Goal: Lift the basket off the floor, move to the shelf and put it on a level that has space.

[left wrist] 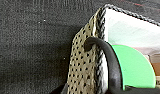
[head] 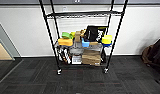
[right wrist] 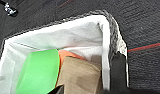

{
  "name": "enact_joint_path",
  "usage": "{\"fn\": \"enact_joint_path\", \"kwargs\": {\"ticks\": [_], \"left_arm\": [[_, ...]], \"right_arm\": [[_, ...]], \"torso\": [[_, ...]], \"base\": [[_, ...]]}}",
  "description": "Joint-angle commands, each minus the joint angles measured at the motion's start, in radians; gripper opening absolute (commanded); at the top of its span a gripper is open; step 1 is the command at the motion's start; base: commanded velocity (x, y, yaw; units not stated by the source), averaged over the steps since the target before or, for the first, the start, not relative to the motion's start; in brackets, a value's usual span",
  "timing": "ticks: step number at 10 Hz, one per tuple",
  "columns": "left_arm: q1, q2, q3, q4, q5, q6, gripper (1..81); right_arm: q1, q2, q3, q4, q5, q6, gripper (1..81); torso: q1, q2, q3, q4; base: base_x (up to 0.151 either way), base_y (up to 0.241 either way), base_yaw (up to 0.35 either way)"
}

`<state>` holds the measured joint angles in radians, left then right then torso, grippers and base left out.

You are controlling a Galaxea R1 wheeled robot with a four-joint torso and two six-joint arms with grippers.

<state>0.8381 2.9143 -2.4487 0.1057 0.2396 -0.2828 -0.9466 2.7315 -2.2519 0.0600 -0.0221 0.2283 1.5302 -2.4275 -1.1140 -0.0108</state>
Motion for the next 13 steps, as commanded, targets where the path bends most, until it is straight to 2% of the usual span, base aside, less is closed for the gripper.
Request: {"fn": "enact_joint_path", "kwargs": {"ticks": [1,3,6,10,11,13], "left_arm": [[-0.113,-0.012,0.032,-0.055,0.041,-0.001,81.1],[-0.113,-0.042,0.112,-0.119,0.043,0.0,81.1],[-0.112,-0.122,0.253,-0.156,0.035,0.001,81.1],[-0.104,-0.13,0.269,-0.156,0.034,0.002,81.1],[-0.095,-0.13,0.272,-0.155,0.014,0.011,1.0],[-0.093,-0.134,0.297,-0.155,-0.013,0.011,1.0]], "right_arm": [[0.107,-0.017,0.032,0.015,-0.033,0.049,81.1],[0.091,-0.029,0.061,0.015,-0.033,0.066,81.1],[0.079,-0.068,0.146,0.015,-0.029,0.071,81.1],[0.074,-0.069,0.167,0.017,-0.028,0.08,81.1],[0.074,-0.069,0.169,0.017,-0.032,0.08,1.0],[0.08,-0.068,0.178,0.018,-0.033,0.08,1.0]], "torso": [[0.0,0.0,0.0,0.0],[0.0,0.0,0.0,0.0],[0.0,0.0,0.0,0.0],[0.0,0.0,0.0,0.0],[0.0,0.0,0.0,0.0],[0.0,0.0,0.0,0.0]], "base": [[0.0,0.0,0.0],[0.0,0.0,0.0],[0.0,0.0,0.0],[0.0,0.0,0.0],[0.0,0.0,0.0],[0.0,0.0,0.0]]}}
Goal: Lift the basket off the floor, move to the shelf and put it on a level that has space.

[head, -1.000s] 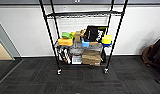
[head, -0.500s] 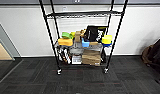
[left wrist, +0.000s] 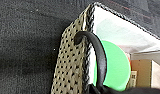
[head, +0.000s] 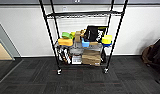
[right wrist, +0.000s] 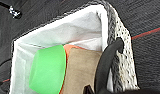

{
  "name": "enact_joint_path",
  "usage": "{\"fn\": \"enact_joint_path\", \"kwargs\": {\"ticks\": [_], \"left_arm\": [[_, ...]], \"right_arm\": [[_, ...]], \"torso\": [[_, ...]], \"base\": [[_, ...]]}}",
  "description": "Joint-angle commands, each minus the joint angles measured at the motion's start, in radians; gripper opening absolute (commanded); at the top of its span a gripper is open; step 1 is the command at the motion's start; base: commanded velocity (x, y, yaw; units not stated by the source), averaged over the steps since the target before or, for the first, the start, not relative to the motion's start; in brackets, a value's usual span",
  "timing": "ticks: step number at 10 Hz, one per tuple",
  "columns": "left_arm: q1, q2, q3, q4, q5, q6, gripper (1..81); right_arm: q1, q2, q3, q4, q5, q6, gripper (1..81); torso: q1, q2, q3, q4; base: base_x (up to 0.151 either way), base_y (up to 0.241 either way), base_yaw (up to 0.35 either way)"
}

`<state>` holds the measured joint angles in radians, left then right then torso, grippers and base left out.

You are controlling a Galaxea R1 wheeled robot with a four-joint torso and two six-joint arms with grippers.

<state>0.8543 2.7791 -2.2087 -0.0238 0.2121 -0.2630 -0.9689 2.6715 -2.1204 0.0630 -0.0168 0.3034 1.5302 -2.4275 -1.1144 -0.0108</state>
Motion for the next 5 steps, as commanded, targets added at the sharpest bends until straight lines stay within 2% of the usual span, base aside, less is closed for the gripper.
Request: {"fn": "enact_joint_path", "kwargs": {"ticks": [1,3,5], "left_arm": [[-0.109,-0.005,0.072,-0.028,0.013,-0.019,1.0],[-0.109,-0.03,0.131,-0.027,0.012,-0.019,1.0],[-0.111,-0.078,0.207,-0.038,-0.008,-0.038,1.0]], "right_arm": [[0.106,-0.009,0.059,0.018,-0.038,0.005,1.0],[0.107,-0.025,0.093,0.018,-0.037,0.011,1.0],[0.112,-0.057,0.145,0.018,-0.011,0.06,1.0]], "torso": [[0.0,0.0,0.0,0.0],[0.0,0.0,0.0,0.0],[0.0,0.0,0.0,0.0]], "base": [[0.0,0.0,0.0],[0.0,0.0,0.0],[0.0,0.0,0.0]]}}
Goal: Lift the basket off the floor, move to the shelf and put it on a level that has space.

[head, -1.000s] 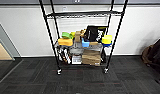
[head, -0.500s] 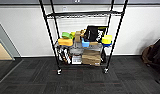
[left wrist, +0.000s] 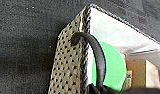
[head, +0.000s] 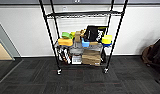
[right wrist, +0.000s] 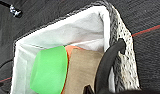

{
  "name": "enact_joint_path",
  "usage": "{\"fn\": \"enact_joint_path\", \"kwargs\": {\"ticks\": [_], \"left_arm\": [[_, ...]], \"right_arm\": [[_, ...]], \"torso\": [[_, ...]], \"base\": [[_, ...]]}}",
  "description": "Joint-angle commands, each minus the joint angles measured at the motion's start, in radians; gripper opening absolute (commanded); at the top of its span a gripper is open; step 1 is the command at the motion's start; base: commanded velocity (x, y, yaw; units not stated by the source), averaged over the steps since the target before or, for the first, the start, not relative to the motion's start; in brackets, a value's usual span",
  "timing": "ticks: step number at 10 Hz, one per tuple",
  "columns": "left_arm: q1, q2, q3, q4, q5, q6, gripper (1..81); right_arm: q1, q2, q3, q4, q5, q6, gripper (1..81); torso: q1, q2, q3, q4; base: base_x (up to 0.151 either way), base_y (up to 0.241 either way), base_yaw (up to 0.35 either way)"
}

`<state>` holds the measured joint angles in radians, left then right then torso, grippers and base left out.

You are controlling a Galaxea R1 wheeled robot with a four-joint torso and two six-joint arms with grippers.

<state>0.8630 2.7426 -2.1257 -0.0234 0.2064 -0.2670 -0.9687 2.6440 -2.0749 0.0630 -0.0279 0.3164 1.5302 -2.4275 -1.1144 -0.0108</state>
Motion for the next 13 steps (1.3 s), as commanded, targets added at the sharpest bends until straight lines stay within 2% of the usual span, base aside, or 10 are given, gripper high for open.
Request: {"fn": "enact_joint_path", "kwargs": {"ticks": [1,2,4,5,7,10,11,12,13], "left_arm": [[-0.12,-0.076,0.153,-0.052,-0.021,-0.06,1.0],[-0.12,-0.105,0.174,-0.053,-0.036,-0.072,1.0],[-0.12,-0.153,0.217,-0.053,-0.045,-0.072,1.0],[-0.12,-0.182,0.248,-0.053,-0.074,-0.072,1.0],[-0.12,-0.23,0.305,-0.064,-0.127,-0.072,1.0],[-0.123,-0.239,0.311,-0.075,-0.133,-0.072,1.0],[-0.127,-0.24,0.314,-0.076,-0.131,-0.074,1.0],[-0.132,-0.245,0.322,-0.078,-0.131,-0.073,1.0],[-0.138,-0.25,0.329,-0.078,-0.131,-0.072,1.0]], "right_arm": [[0.122,-0.048,0.13,0.017,0.016,0.079,1.0],[0.144,-0.059,0.157,0.018,0.013,0.086,1.0],[0.184,-0.076,0.216,0.018,0.009,0.09,1.0],[0.204,-0.083,0.242,0.018,0.009,0.098,1.0],[0.237,-0.102,0.288,0.018,-0.004,0.104,1.0],[0.267,-0.128,0.328,0.008,-0.006,0.104,1.0],[0.267,-0.128,0.339,0.005,-0.006,0.104,1.0],[0.267,-0.128,0.342,0.005,-0.006,0.104,1.0],[0.264,-0.128,0.342,0.003,-0.006,0.102,1.0]], "torso": [[0.0,0.0,0.0,0.0],[-0.064,0.1,0.0,0.0],[-0.065,0.102,0.0,0.0],[-0.075,0.117,0.0,0.0],[-0.113,0.179,0.0,0.0],[-0.177,0.281,0.0,0.0],[-0.199,0.314,0.035,0.0],[-0.22,0.348,0.09,0.0],[-0.236,0.374,0.098,0.0]], "base": [[0.0,0.0,0.0],[0.0,0.0,0.0],[0.0,0.0,0.0],[0.0,0.0,0.0],[0.0,0.0,0.0],[0.0,0.0,0.0],[0.0,0.0,0.0],[0.0,0.0,0.0],[0.0,0.0,0.0]]}}
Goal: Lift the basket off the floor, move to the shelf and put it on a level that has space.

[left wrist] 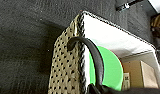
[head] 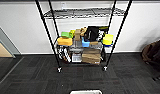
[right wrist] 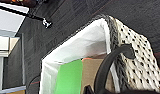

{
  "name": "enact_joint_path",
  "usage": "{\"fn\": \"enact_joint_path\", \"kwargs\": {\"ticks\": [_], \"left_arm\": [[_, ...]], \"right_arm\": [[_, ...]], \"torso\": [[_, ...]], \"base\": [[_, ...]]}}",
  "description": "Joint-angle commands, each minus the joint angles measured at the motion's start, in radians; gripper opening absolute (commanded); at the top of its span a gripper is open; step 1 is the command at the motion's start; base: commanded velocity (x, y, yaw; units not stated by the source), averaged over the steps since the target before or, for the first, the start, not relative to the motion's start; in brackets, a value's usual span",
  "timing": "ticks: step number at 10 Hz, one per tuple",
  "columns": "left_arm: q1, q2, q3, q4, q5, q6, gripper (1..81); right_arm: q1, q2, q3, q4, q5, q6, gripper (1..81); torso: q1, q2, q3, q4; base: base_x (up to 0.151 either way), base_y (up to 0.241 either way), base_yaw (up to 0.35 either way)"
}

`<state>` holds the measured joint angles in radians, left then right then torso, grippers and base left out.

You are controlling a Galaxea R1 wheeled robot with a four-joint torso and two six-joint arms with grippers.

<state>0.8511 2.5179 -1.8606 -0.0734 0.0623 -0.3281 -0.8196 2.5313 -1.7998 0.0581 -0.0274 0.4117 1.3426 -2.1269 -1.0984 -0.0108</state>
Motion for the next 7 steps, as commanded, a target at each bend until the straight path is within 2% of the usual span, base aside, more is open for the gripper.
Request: {"fn": "enact_joint_path", "kwargs": {"ticks": [1,7], "left_arm": [[-0.134,-0.031,0.075,-0.028,0.014,-0.011,1.0],[-0.16,-0.083,0.17,-0.025,0.045,-0.014,1.0]], "right_arm": [[0.113,-0.018,0.068,0.008,-0.006,0.009,1.0],[0.096,-0.055,0.123,0.003,0.001,0.004,1.0]], "torso": [[-0.062,0.096,0.096,0.0],[-0.187,0.288,0.288,0.0]], "base": [[0.0,0.0,0.0],[0.0,0.0,0.0]]}}
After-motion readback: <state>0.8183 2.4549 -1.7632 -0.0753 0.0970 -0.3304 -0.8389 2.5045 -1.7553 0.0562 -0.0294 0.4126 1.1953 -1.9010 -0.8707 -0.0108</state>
